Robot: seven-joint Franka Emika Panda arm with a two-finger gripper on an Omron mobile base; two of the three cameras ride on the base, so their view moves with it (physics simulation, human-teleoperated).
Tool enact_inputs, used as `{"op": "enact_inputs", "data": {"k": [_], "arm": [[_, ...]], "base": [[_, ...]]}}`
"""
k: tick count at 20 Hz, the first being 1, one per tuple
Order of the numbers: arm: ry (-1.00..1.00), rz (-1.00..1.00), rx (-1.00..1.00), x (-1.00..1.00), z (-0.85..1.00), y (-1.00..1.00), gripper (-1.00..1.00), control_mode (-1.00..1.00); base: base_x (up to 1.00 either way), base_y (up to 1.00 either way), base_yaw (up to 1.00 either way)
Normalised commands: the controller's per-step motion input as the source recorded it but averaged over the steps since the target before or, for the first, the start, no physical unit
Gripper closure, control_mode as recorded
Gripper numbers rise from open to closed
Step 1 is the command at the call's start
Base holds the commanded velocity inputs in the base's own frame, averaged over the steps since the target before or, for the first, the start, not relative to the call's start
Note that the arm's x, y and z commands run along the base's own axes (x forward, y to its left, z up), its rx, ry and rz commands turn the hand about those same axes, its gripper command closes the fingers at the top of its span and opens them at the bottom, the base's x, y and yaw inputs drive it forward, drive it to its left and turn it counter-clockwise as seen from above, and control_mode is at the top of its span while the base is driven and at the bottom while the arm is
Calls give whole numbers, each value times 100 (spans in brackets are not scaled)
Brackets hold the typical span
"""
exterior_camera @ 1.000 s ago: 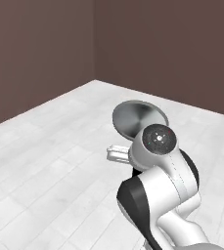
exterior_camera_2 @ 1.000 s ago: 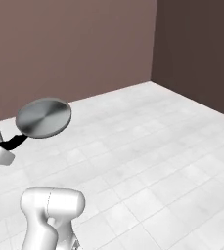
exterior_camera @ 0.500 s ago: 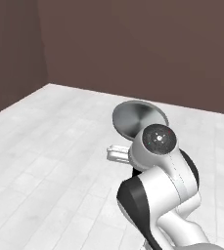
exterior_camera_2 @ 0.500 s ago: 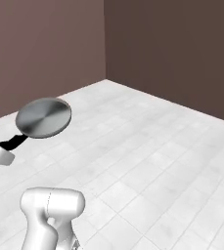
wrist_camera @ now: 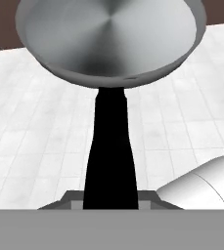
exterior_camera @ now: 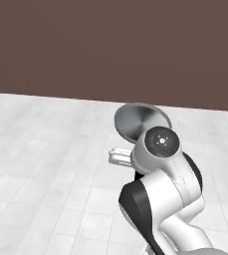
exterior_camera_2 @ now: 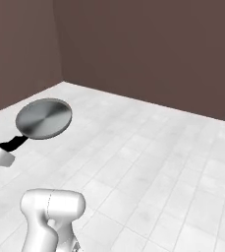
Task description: Move the pot and pan from the stove into the sink.
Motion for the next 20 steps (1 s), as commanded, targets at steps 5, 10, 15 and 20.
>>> {"op": "enact_inputs", "data": {"k": [5,10,15,20], "arm": [[0,0,0,0,0,0,100,100],[0,0,0,0,0,0,100,100],[0,0,0,0,0,0,100,100],[0,0,0,0,0,0,100,100]], "base": [[0,-9,-40],[0,-8,-40],[0,-7,-40],[0,-6,-39]]}}
